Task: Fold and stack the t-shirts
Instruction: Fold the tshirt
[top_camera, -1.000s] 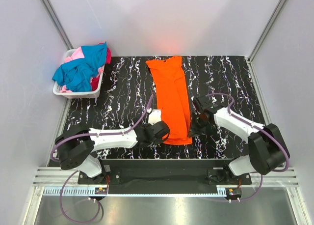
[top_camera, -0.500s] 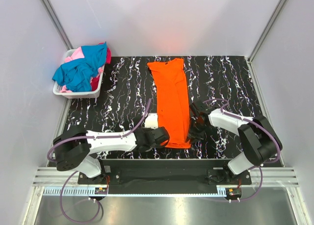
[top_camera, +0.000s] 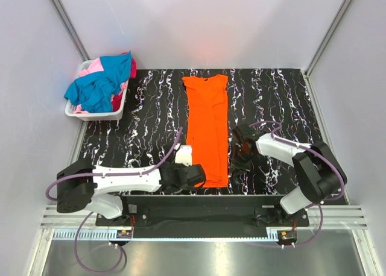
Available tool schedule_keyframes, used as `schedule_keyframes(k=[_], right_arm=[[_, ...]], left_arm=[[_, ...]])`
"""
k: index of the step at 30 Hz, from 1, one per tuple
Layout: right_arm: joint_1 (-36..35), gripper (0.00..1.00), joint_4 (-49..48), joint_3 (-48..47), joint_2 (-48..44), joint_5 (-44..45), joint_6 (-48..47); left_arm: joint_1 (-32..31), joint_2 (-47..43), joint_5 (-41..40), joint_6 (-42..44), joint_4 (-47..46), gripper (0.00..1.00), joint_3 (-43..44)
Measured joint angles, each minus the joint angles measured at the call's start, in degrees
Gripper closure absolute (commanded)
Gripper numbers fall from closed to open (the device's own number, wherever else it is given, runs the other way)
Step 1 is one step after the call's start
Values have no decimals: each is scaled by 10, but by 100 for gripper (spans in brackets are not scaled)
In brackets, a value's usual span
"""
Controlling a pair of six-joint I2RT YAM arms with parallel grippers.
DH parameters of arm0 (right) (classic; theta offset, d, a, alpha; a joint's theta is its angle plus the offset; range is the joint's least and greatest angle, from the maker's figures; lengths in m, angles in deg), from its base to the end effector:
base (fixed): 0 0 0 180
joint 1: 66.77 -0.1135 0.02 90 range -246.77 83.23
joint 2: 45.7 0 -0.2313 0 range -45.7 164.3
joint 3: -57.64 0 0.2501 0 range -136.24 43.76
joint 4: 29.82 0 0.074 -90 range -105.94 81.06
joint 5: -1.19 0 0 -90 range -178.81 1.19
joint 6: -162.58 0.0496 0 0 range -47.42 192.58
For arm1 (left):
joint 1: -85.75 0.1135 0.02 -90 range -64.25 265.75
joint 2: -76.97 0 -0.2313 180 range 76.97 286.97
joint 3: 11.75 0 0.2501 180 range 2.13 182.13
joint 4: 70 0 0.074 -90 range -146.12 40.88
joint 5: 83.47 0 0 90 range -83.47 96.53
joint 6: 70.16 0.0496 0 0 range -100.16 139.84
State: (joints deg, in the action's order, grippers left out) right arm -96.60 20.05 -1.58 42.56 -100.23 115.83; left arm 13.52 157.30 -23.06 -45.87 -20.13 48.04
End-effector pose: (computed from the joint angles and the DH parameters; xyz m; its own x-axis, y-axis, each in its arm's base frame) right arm 0.2165 0.1355 0.1030 -0.9768 0.2141 -0.0070 0.2041 0.9400 0.2733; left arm 0.1010 -0.2350 0.1434 -0.8270 -0.0166 -0.5619 0.0578 0.9918 -0.1142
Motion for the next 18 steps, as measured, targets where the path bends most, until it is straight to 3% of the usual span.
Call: schedule_keyframes(k=[2, 3, 9, 12, 13, 14, 18], right_arm=[[-3, 72, 0, 0, 0, 0, 1], [-6, 71, 0, 0, 0, 0, 2], [-27, 69, 3, 0, -12, 4, 10], [-39, 66, 2, 0, -23, 4, 12], [-43, 62, 2, 2, -26, 4, 12], [-46, 53, -4, 6, -31, 3, 12], [-48, 41, -19, 37, -63, 2, 14]], left_arm=[[-16, -15, 9, 4, 5, 75, 0], [-23, -22, 12, 3, 6, 68, 0], [-61, -75, 17, -36, 33, 59, -5], [-73, -92, 13, -68, 47, 48, -22], [-74, -96, 12, -80, 49, 43, -30], [-74, -101, 9, -92, 48, 41, -40], [-55, -159, 11, -120, 18, 34, -101]])
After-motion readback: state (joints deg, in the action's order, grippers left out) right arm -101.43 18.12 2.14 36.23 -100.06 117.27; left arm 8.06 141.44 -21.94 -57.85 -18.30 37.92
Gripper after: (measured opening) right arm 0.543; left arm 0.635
